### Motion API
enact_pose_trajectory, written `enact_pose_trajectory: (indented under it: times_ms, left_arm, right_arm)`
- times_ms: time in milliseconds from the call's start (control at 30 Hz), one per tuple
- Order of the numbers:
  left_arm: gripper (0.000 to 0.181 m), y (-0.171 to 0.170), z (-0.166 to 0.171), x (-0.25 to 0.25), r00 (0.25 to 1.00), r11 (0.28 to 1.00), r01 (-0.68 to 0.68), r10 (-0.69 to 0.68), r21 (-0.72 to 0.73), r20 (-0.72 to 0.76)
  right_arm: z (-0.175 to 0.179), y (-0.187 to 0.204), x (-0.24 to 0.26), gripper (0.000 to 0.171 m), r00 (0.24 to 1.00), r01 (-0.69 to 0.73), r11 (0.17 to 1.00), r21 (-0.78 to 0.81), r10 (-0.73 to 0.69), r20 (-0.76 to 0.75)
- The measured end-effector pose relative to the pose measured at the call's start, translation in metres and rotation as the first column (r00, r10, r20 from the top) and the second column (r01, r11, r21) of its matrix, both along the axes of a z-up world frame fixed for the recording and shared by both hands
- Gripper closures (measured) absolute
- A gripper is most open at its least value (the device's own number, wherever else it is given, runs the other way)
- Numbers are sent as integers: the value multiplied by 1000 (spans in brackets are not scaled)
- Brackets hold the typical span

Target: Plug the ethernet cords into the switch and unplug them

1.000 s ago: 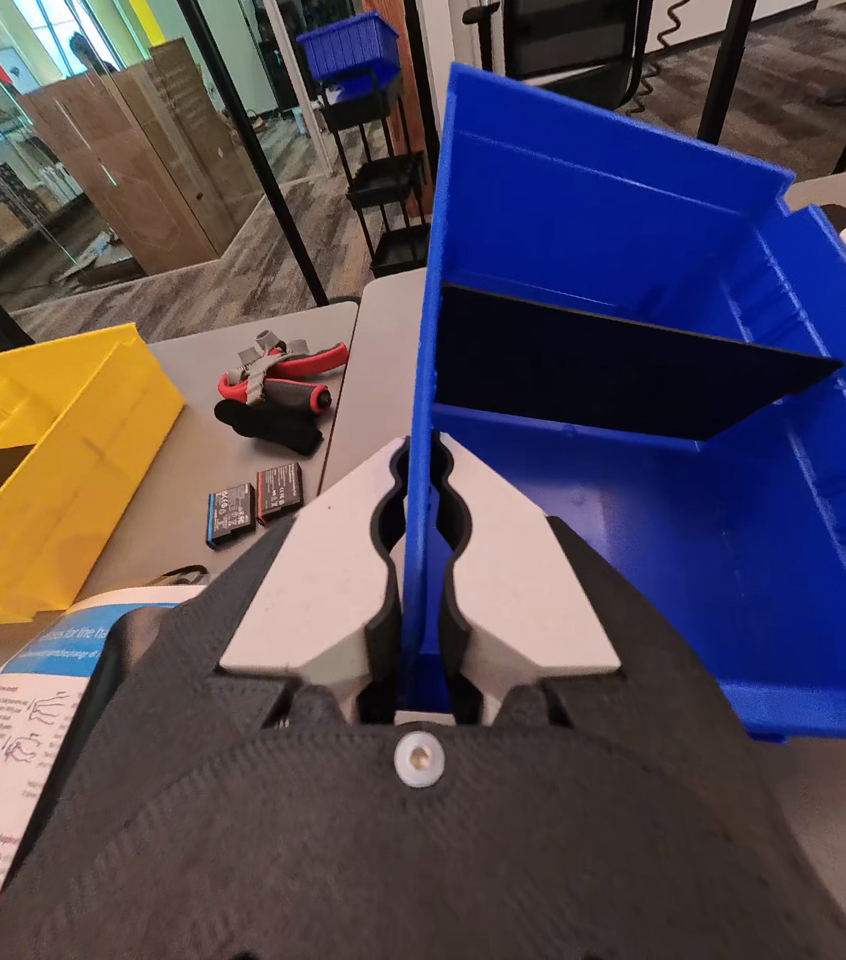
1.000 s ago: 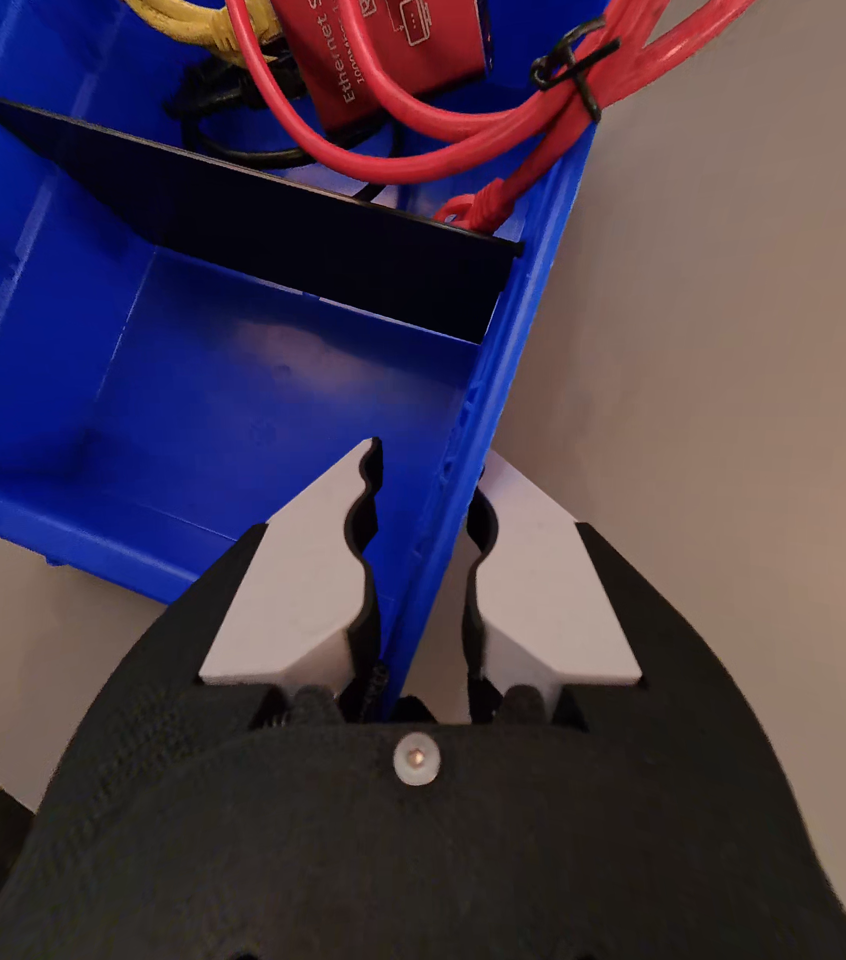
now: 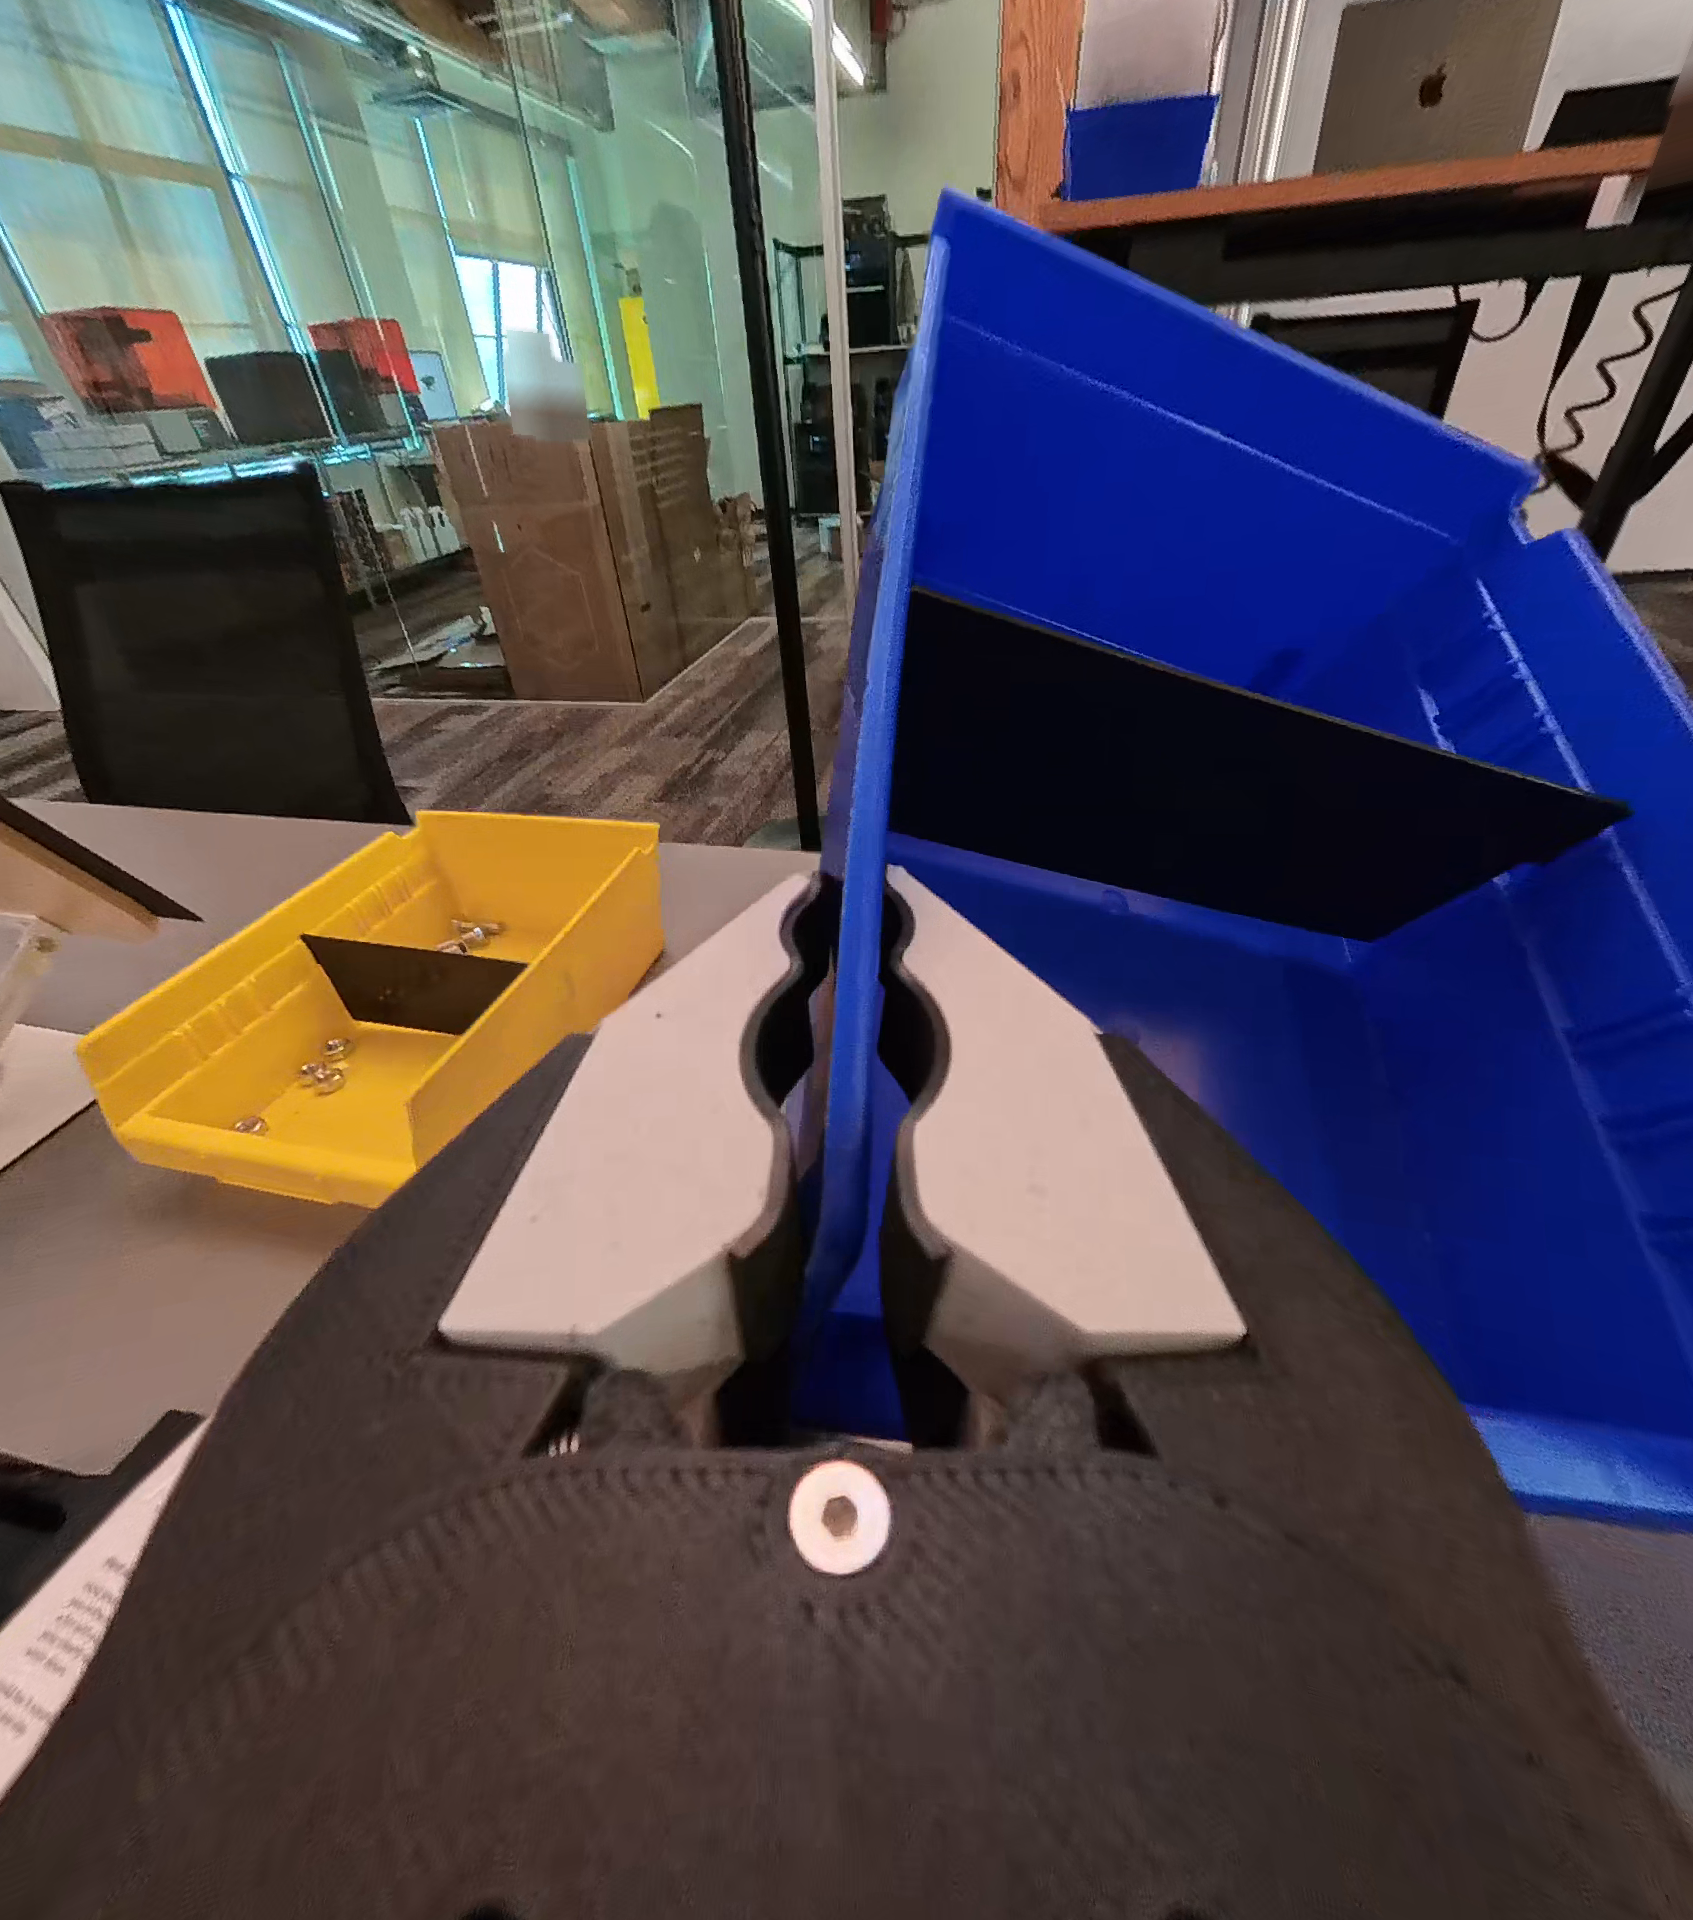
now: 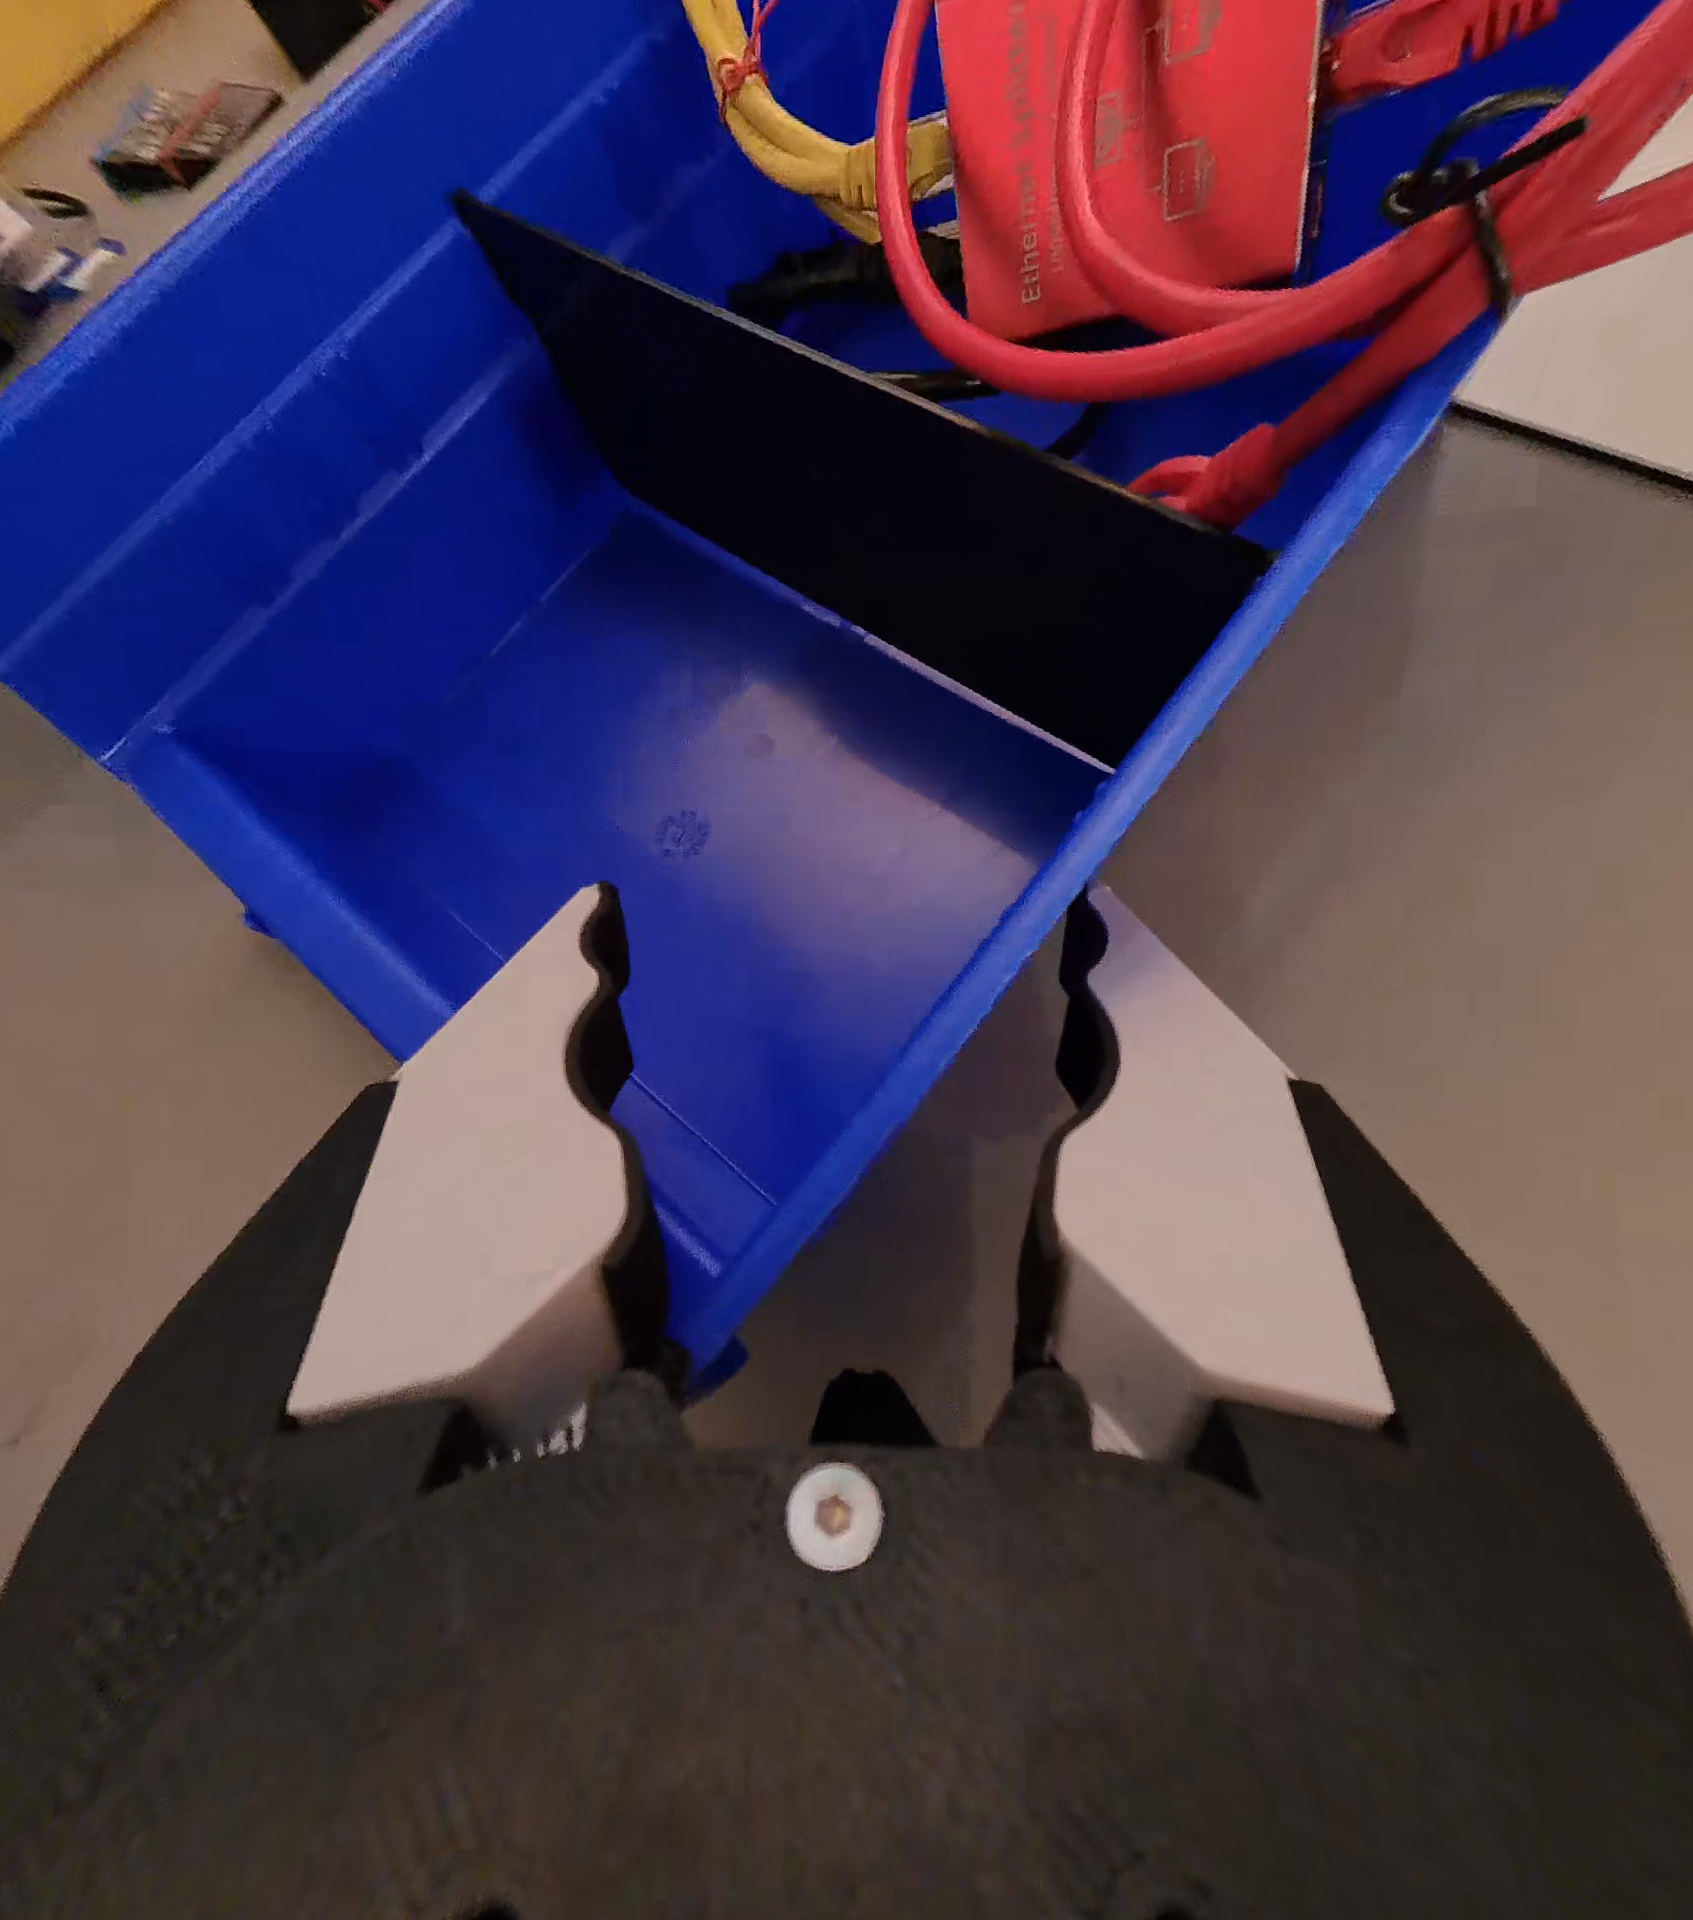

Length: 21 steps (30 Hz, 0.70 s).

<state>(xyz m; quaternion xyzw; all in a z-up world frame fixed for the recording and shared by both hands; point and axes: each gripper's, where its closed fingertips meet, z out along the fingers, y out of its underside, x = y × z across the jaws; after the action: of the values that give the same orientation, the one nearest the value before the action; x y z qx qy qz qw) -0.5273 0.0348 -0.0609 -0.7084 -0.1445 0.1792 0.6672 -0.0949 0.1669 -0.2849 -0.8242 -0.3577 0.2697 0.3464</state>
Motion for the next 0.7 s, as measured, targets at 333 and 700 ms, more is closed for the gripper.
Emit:
enact_pose_trajectory:
  times_ms: [333, 700]
  left_arm:
    - [177, 1, 39, 16, 999, 997, 36, -34, 68, -26]
    - [177, 24, 75, 77, 982, 977, 183, -176, 110, -71]
  right_arm:
    - [-7, -29, -133, 67, 992, -90, 995, -34, 87, -93]
    - [74, -48, -141, 38, 909, -223, 975, 23, 216, -355]
